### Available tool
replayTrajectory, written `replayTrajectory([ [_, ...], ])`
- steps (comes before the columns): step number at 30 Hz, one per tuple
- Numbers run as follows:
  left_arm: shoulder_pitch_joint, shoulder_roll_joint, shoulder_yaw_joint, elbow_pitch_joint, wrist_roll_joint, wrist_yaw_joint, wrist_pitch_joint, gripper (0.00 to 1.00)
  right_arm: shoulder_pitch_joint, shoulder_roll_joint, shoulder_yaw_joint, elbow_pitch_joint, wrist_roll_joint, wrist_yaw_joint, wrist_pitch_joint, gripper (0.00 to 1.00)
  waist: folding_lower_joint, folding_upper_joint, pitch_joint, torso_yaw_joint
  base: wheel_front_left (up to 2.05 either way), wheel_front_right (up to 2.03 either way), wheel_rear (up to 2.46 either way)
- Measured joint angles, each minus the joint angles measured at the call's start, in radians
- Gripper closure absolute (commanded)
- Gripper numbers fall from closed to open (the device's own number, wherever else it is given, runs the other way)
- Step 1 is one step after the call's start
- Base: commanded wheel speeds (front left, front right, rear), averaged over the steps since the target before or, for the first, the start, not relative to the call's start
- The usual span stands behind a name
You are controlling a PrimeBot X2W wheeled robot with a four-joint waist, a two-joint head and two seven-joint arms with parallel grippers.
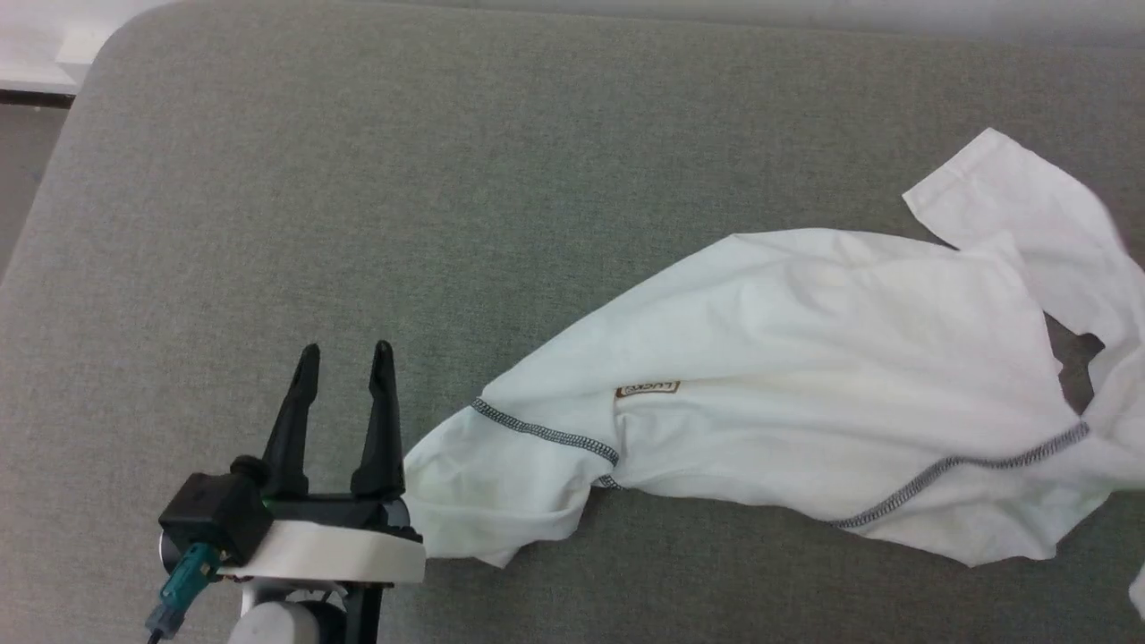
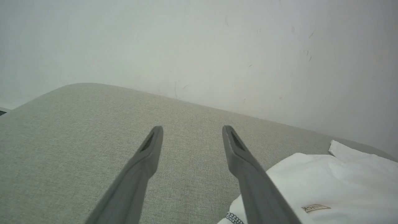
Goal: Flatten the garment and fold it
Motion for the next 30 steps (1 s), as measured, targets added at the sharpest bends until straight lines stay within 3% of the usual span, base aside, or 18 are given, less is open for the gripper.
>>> replayTrajectory([
  [3,0.016,0.0,0.012,-0.002,0.001,0.0,0.0,0.0,0.093,0.0,-0.018,0.039,0.09,0.0,0.003,1.0,0.0,0.0001,-0.003,-0.011,0.0,0.0,0.0],
  [5,0.021,0.0,0.015,-0.002,0.002,0.0,0.0,0.0,0.126,0.001,-0.013,0.079,0.112,0.0,-0.032,0.6,-0.0001,0.0,-0.006,-0.019,0.0,0.0,0.0],
  [6,0.021,0.0,0.016,-0.001,0.003,0.0,0.0,0.0,0.13,0.001,-0.007,0.1,0.118,0.0,-0.056,0.11,0.0,0.0,-0.007,-0.023,0.0,0.0,0.0],
  [7,0.021,0.0,0.017,-0.001,0.003,0.0,0.0,0.0,0.13,0.001,0.005,0.113,0.114,0.0,-0.08,0.0,0.0,0.0,-0.009,-0.027,0.0,0.0,0.0],
  [13,0.024,0.0,0.02,0.0,0.01,-0.007,0.0,0.0,0.055,0.003,0.072,0.12,0.113,0.0,-0.277,0.0,0.0,0.0,-0.037,-0.046,0.0,0.0,0.0],
  [22,0.057,0.0,0.021,-0.007,0.021,-0.007,0.0,0.0,-0.008,0.002,0.167,0.019,0.072,0.0,-0.679,0.0,-0.0001,0.0,-0.085,-0.066,0.0,0.0,0.0],
  [26,0.066,0.0,0.023,-0.032,0.044,-0.009,0.0,0.0,0.047,0.002,0.183,0.072,0.087,0.0,-0.803,0.0,0.0,0.0,-0.094,-0.069,0.0,0.0,0.0],
  [30,0.104,0.0,0.025,-0.034,0.055,-0.009,0.0,0.0,0.089,0.002,0.201,0.154,0.117,0.0,-0.858,0.0,0.0,0.0,-0.103,-0.077,0.0,0.0,0.0],
])
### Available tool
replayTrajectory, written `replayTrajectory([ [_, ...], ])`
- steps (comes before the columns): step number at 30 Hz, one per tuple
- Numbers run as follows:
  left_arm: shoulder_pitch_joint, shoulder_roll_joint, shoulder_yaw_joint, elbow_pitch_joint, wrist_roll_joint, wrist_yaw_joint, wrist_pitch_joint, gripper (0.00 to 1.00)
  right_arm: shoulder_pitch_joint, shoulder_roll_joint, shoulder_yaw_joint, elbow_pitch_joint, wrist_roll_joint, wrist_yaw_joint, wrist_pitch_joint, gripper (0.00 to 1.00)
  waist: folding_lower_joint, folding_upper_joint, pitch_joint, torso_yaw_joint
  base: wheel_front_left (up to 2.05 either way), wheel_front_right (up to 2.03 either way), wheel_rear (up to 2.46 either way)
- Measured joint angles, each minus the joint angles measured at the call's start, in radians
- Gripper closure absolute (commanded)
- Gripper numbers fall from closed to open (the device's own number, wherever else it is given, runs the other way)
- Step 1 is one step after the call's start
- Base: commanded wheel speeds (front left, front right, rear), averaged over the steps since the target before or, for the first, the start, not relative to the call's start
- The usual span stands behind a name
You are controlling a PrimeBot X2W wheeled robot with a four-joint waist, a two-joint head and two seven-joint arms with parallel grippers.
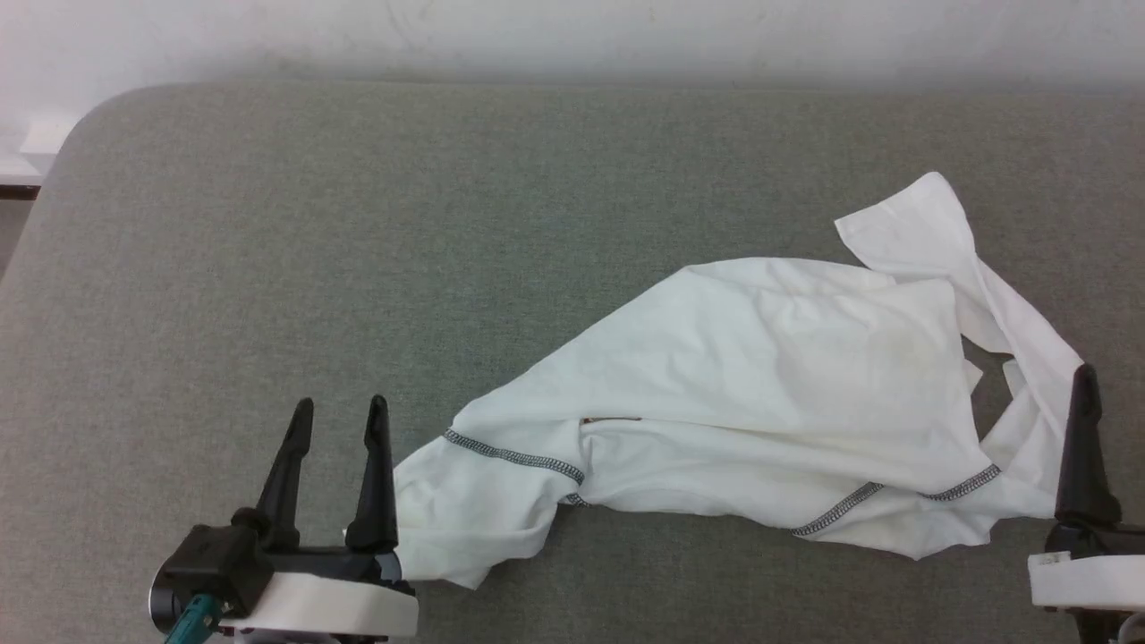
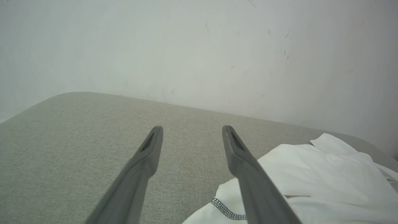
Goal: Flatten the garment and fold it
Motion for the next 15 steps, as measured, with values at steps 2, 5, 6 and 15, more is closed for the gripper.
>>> replayTrajectory([
  [2,0.007,0.0,0.001,-0.002,0.0,0.0,0.0,0.0,0.0,0.0,0.008,0.021,0.007,0.0,-0.014,0.0,0.0,0.0,-0.005,-0.005,0.0,0.0,0.0],
  [5,0.005,0.005,-0.008,-0.004,0.008,-0.014,0.0,0.0,0.0,0.0,0.007,0.034,0.006,0.0,-0.024,0.0,0.0,0.0,-0.015,-0.015,0.0,0.0,0.0],
  [6,-0.003,0.013,-0.018,-0.004,0.014,-0.02,0.001,0.0,0.0,0.0,0.005,0.036,0.005,0.0,-0.025,0.0,0.0,0.0,-0.018,-0.019,0.0,0.0,0.0],
  [15,-0.395,0.179,-0.253,0.003,0.046,-0.07,0.275,0.0,-0.019,0.0,0.007,0.042,0.006,0.0,-0.033,0.0,0.0002,0.0,-0.005,-0.041,0.0,0.0,0.0],
])
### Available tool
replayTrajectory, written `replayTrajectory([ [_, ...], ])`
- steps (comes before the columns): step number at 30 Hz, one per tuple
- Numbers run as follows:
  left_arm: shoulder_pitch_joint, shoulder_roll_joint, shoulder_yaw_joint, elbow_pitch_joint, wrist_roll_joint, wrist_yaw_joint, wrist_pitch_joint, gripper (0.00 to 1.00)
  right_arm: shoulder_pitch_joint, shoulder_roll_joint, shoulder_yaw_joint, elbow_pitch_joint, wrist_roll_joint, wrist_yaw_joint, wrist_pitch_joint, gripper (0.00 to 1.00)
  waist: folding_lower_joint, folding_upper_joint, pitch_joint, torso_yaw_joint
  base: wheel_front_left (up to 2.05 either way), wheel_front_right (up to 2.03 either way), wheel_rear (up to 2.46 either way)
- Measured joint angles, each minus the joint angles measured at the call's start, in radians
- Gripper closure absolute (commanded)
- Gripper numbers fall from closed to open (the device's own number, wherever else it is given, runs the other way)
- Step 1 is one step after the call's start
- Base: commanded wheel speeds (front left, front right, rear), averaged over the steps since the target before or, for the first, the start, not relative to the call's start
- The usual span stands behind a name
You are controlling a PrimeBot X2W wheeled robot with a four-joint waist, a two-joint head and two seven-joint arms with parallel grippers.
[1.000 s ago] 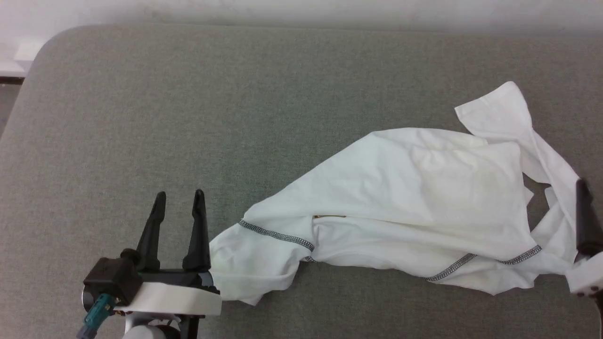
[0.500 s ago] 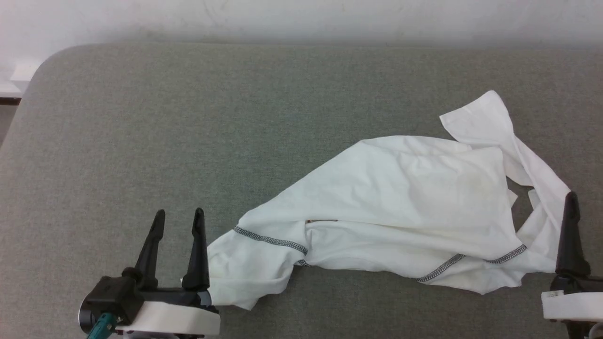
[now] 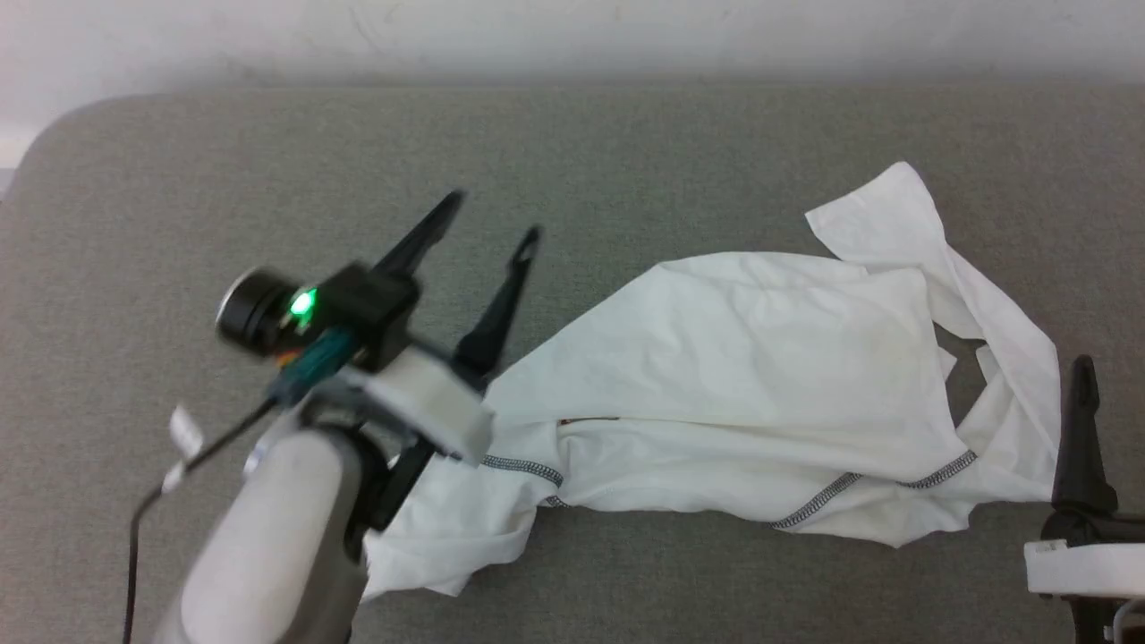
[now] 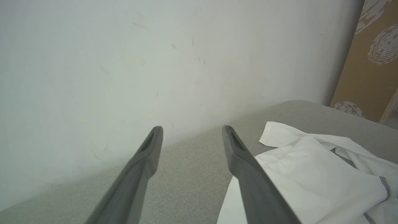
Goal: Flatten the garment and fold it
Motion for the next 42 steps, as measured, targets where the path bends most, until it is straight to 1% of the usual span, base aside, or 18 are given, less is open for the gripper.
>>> replayTrajectory([
  [2,-0.114,0.035,-0.087,0.015,-0.055,0.0,0.083,0.0,-0.012,0.0,0.005,0.008,0.004,0.0,0.0,0.0,0.0,0.0,0.013,-0.007,0.0,0.0,0.0],
  [5,-0.28,0.107,-0.239,0.048,-0.124,0.0,0.194,0.0,-0.025,0.0,0.022,0.017,0.016,0.0,-0.006,0.0,0.0001,-0.0001,0.038,-0.023,0.0,0.0,0.0],
  [10,-0.44,0.131,-0.377,0.116,-0.359,0.0,0.356,0.0,-0.046,0.001,0.047,0.031,0.044,0.0,-0.008,0.0,0.0002,0.0,0.086,-0.06,0.0,0.0,0.0],
  [12,-0.487,0.161,-0.43,0.132,-0.422,0.0,0.41,0.0,-0.055,0.001,0.052,0.035,0.052,0.0,-0.009,0.0,0.0001,0.0,0.107,-0.077,0.0,0.0,0.0],
  [15,-0.537,0.211,-0.487,0.159,-0.502,0.0,0.482,0.0,-0.069,0.001,0.061,0.041,0.066,0.0,-0.014,0.0,0.0002,0.0,0.14,-0.105,0.0,0.0,0.0],
  [19,-0.551,0.275,-0.531,0.19,-0.604,0.0,0.574,0.0,-0.09,0.0,0.065,0.039,0.083,0.0,-0.014,0.0,0.0002,0.0,0.186,-0.144,0.0,0.0,0.0],
  [23,-0.551,0.329,-0.536,0.206,-0.68,0.0,0.626,0.0,-0.107,0.0,0.065,0.034,0.107,0.0,-0.014,0.0,0.0002,0.0,0.231,-0.182,0.0,0.0,0.0],
  [27,-0.539,0.354,-0.539,0.221,-0.725,0.0,0.661,0.0,-0.114,0.0,0.067,0.033,0.116,0.0,-0.014,0.0,0.0002,0.0,0.274,-0.213,0.0,0.0,0.0],
  [28,-0.537,0.358,-0.543,0.218,-0.732,0.0,0.665,0.34,-0.116,0.0,0.067,0.034,0.116,0.0,-0.014,0.0,0.0001,0.0,0.283,-0.22,0.0,0.0,0.0],
  [29,-0.539,0.365,-0.545,0.212,-0.735,0.0,0.666,1.0,-0.117,0.0,0.067,0.034,0.117,0.0,-0.014,0.0,0.0,0.0,0.291,-0.227,0.0,0.0,0.0],
  [31,-0.542,0.377,-0.545,0.204,-0.737,0.0,0.662,1.0,-0.122,0.0,0.066,0.036,0.122,0.0,-0.014,0.0,-0.0001,0.0,0.304,-0.239,0.0,0.0,0.0],
  [34,-0.544,0.378,-0.545,0.206,-0.746,0.0,0.632,1.0,-0.134,0.0,0.062,0.037,0.123,0.0,-0.014,0.0,0.0001,-0.0001,0.314,-0.247,0.0,0.0,0.0],
  [39,-0.55,0.376,-0.555,0.22,-0.714,-0.006,0.557,1.0,-0.138,0.0,0.056,0.038,0.123,0.0,-0.014,0.0,0.0,0.0,0.302,-0.235,0.0,0.0,0.0],
  [42,-0.556,0.376,-0.53,0.228,-0.697,-0.003,0.499,1.0,-0.139,0.0,0.054,0.042,0.122,0.0,-0.014,0.0,0.0,0.0,0.283,-0.219,0.0,0.0,0.0],
])
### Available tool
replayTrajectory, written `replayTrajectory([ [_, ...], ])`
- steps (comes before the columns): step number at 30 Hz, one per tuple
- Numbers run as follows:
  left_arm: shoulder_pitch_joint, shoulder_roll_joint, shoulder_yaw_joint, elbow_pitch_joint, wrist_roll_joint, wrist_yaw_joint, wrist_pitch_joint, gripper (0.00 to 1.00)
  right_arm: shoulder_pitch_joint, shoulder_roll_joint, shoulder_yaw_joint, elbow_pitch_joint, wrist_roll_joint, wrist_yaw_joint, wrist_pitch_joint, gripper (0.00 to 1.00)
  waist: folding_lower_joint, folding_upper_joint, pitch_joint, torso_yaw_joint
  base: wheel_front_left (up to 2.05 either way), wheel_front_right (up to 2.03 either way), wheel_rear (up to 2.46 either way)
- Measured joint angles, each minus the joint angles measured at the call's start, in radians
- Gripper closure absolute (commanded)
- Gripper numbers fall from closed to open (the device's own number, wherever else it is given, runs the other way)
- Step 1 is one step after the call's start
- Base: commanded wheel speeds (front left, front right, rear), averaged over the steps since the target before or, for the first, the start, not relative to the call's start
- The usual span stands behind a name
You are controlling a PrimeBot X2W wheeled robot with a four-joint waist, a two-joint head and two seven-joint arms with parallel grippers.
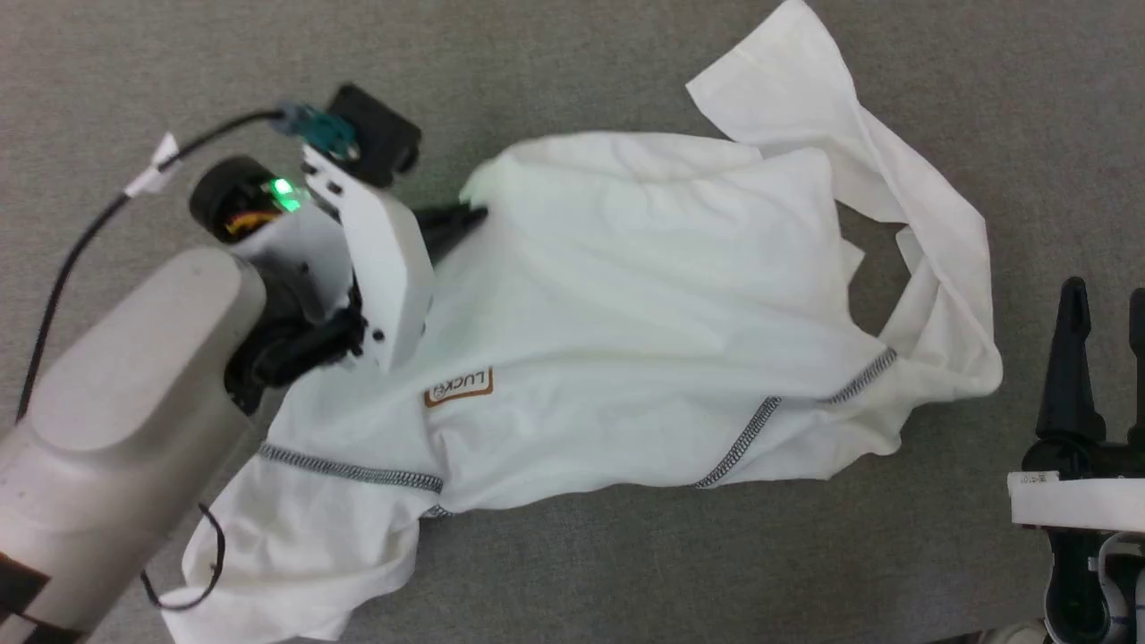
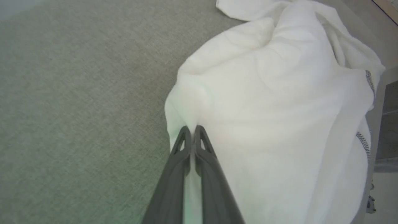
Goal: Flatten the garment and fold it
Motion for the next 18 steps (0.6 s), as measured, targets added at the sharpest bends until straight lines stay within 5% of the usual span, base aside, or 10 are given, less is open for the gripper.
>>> replayTrajectory([
  [5,-0.062,0.003,0.071,-0.002,0.036,0.044,-0.096,1.0,0.0,0.0,-0.006,0.007,-0.01,0.0,0.0,0.0,0.0,0.0,-0.038,0.025,0.0,0.0,0.0],
  [12,-0.139,0.053,0.171,0.015,0.181,0.175,-0.292,1.0,0.003,0.0,-0.012,-0.001,-0.018,0.0,0.0,0.0,-0.0003,0.0,-0.062,0.055,0.0,0.0,0.0],
  [18,-0.103,0.058,0.142,0.099,0.209,0.179,-0.326,1.0,0.004,0.0,0.002,-0.001,-0.018,0.0,0.0,0.0,-0.0001,0.0,-0.027,0.055,0.0,0.0,0.0],
])
